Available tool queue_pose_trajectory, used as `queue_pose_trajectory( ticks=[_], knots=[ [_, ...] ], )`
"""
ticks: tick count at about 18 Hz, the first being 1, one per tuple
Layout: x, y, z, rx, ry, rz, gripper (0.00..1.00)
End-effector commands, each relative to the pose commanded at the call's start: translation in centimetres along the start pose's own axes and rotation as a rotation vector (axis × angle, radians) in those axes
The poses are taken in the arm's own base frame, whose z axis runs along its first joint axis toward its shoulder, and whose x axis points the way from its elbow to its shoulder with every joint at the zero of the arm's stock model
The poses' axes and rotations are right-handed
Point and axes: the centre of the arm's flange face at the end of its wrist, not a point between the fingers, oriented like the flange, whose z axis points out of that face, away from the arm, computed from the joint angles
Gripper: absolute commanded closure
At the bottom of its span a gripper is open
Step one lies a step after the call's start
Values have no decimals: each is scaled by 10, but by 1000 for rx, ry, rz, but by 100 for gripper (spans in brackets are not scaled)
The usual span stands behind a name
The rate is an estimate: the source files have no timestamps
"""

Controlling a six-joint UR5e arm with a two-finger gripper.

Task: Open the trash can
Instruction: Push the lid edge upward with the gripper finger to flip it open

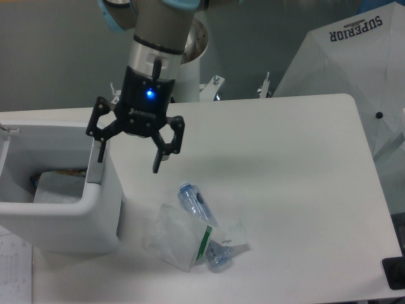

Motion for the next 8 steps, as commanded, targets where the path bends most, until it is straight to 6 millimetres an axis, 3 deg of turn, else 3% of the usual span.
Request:
queue_pose_trajectory(
  ticks=[3, 8],
  knots=[
    [-30, 1, -6, -23, -143, 61, 0],
    [-57, 8, -6, -74, -245, 146, 0]
  ],
)
